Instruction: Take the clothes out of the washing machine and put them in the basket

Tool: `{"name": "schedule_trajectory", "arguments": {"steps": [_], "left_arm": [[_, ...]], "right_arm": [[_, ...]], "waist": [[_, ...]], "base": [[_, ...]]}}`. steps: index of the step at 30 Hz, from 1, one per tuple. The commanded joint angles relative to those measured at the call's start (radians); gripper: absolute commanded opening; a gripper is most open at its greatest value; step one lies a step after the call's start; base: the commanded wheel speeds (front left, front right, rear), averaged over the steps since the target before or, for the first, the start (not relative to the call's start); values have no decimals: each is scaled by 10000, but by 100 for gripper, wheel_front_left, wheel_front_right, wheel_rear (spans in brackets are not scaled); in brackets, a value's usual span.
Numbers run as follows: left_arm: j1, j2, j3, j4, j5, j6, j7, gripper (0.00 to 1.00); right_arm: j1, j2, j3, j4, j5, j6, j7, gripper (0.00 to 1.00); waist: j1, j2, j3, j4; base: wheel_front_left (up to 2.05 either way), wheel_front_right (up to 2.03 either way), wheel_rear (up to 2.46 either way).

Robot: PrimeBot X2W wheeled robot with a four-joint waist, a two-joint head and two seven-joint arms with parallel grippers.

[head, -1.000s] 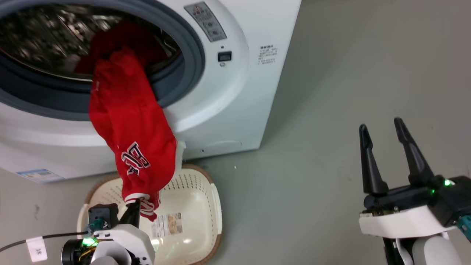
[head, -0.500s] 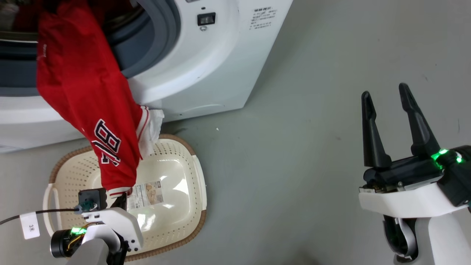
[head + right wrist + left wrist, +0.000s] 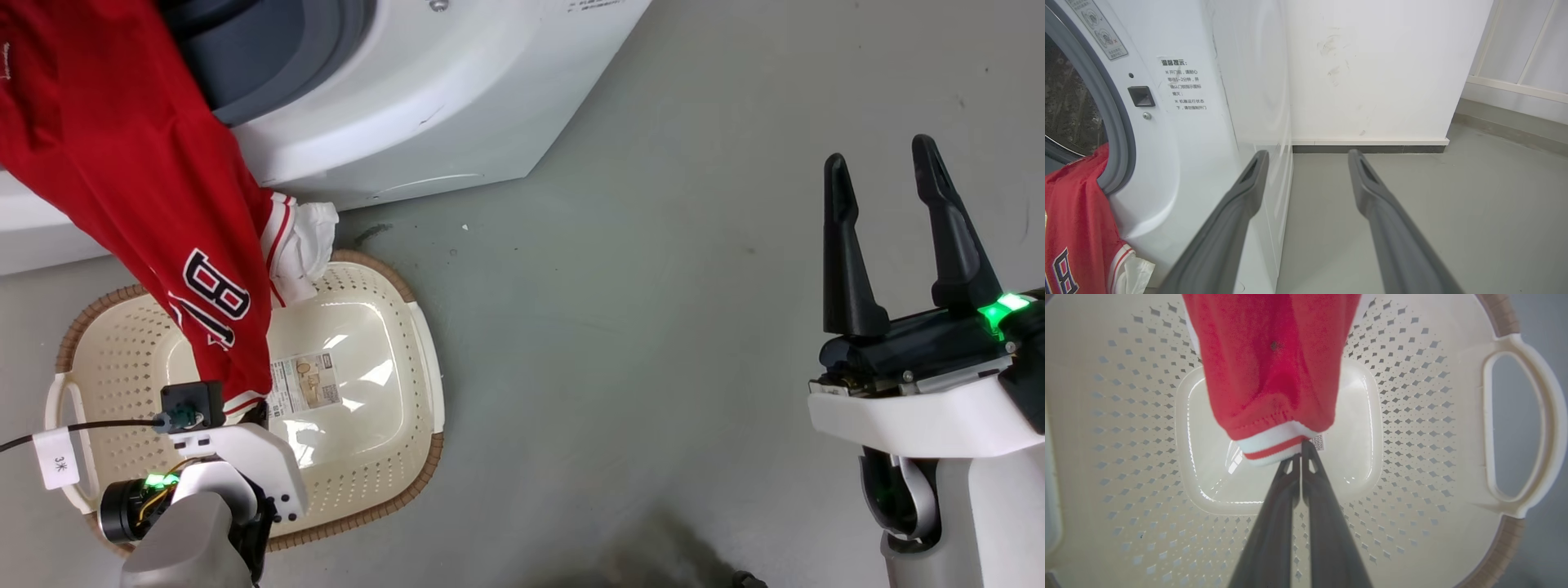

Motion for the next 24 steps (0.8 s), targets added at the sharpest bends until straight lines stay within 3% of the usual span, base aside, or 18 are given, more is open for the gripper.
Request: {"name": "schedule_trajectory", "arguments": {"steps": [1, 10, 11, 19, 24], "left_arm": [[-184, -25, -41, 170, -9, 51, 135, 0], [-271, -79, -162, 313, -73, 82, 335, 0], [-282, -62, -218, 321, -10, 169, 315, 100], [-55, -201, -306, 345, 13, 233, 142, 100], [337, -367, -392, 311, 76, 293, 21, 100]], "right_arm": [[-264, 1, -15, -13, 9, -7, -24, 100], [-328, 1, -46, 7, -12, -7, -24, 100], [-315, 1, -50, 22, -13, -7, -24, 100], [-120, 1, -52, 140, -72, -7, -24, 100], [185, 1, -36, 280, -138, -7, -26, 100]], "waist": [[-2, 0, 111, 28], [-2, 0, 215, 62], [-2, 0, 204, 68], [-2, 0, -234, 175], [-2, 0, -1087, 344]], "base": [[0, 0, 0], [0, 0, 0], [0, 0, 0], [0, 0, 0], [0, 0, 0]]}}
